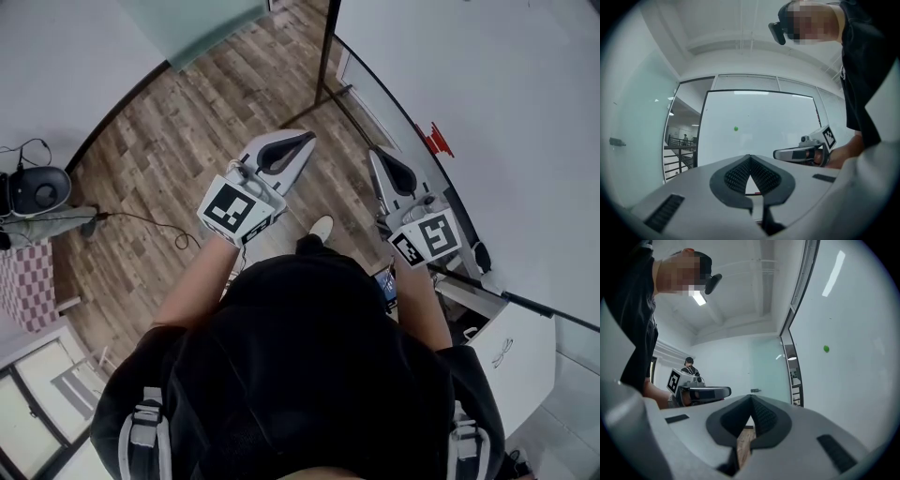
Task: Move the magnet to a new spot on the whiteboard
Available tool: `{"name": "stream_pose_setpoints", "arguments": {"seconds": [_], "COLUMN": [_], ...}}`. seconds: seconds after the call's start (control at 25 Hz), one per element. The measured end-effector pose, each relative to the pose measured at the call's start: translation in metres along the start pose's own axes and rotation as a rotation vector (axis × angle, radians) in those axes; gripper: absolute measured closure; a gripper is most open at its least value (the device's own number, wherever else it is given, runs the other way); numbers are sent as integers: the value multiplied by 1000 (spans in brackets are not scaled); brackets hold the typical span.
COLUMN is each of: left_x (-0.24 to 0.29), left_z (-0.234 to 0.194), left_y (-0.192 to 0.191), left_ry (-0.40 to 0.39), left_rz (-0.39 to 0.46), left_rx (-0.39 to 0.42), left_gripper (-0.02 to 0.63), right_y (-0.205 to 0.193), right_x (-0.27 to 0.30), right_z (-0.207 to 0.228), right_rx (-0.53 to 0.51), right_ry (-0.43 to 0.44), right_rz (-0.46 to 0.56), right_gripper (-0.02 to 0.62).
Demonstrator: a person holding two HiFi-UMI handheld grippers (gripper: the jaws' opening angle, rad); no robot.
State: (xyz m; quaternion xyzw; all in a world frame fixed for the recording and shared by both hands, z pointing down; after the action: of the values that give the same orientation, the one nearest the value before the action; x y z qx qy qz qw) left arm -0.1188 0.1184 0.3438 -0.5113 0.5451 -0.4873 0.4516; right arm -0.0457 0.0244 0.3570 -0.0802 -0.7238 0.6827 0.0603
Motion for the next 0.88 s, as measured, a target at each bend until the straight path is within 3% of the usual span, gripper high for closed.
{"name": "stream_pose_setpoints", "arguments": {"seconds": [0.36,0.88], "left_x": [96,172], "left_z": [-53,-105], "left_y": [15,21], "left_ry": [11,-73], "left_rz": [5,-13], "left_rx": [14,29], "left_gripper": [604,604], "right_y": [1,-5], "right_x": [37,56], "right_z": [100,182], "right_rx": [-28,-70], "right_ry": [5,-171], "right_rz": [3,-36], "right_gripper": [597,597]}}
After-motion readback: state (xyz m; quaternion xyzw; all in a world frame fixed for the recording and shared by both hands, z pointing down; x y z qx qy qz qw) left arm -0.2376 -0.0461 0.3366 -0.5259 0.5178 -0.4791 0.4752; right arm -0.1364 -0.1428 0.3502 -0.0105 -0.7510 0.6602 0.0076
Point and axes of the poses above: the fingertips, and each gripper's own axes: x forward along the fingers, z to its right, y out of its top, the point moved 2 cm from there along -x, backward along the fingers, and after that the axes turned 7 degrees about -x, right-handed, at the moved point
